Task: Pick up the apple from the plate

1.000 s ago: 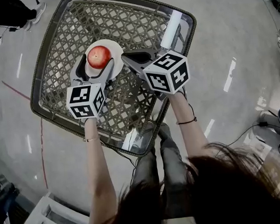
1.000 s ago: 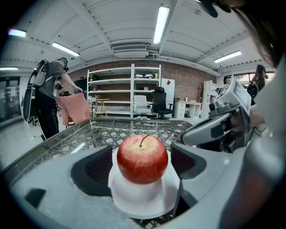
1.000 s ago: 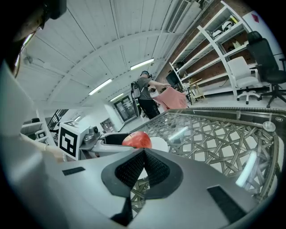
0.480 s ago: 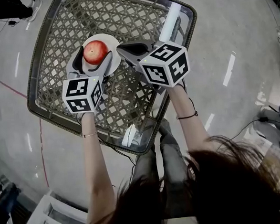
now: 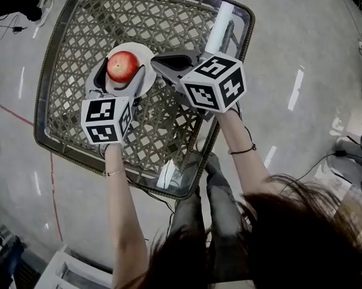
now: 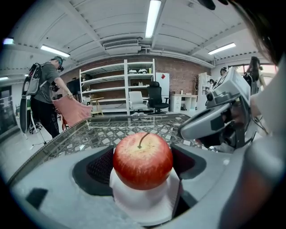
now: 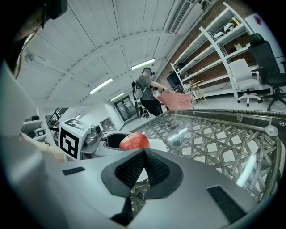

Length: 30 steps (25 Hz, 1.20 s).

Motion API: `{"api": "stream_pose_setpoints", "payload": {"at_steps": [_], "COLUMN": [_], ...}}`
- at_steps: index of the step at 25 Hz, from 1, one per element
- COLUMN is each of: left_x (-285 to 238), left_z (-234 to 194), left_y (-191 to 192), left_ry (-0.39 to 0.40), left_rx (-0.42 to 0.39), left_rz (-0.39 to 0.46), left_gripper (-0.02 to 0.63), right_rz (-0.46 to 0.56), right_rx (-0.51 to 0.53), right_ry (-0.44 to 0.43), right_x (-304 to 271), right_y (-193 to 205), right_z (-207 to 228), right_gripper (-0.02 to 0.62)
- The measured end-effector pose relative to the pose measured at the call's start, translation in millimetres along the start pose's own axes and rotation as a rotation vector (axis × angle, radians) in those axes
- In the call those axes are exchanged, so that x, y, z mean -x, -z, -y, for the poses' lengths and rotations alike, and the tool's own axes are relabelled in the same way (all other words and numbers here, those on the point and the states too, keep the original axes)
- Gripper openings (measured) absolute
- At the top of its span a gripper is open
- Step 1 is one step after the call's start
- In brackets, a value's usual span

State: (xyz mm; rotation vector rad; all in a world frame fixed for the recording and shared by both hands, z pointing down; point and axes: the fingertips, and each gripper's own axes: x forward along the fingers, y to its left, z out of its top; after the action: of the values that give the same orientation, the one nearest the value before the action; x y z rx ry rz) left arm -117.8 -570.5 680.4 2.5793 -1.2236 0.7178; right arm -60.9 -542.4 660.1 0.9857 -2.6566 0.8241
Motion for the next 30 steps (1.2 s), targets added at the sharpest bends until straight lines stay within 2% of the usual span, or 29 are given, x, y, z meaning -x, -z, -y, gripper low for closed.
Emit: {"api": "stream_pose_setpoints", "payload": {"at_steps": [15, 30], "left_x": [2, 36], "left_z": [4, 3], "left_y": [-6, -18], "left_ry": [-0.001, -0.052], "left_rx": [0.012, 0.103], "left_rz": [0.017, 0.053], "left_gripper": [0.400, 0.400], "right_rz": [0.003, -0.007], "right_rx": [0.004, 0.025], "right_ry": [-0.002, -0.014], "right_x": [0, 17], "right_y": [-3, -23], "right_z": [-1, -18], "right_gripper": [0.009, 0.009]}}
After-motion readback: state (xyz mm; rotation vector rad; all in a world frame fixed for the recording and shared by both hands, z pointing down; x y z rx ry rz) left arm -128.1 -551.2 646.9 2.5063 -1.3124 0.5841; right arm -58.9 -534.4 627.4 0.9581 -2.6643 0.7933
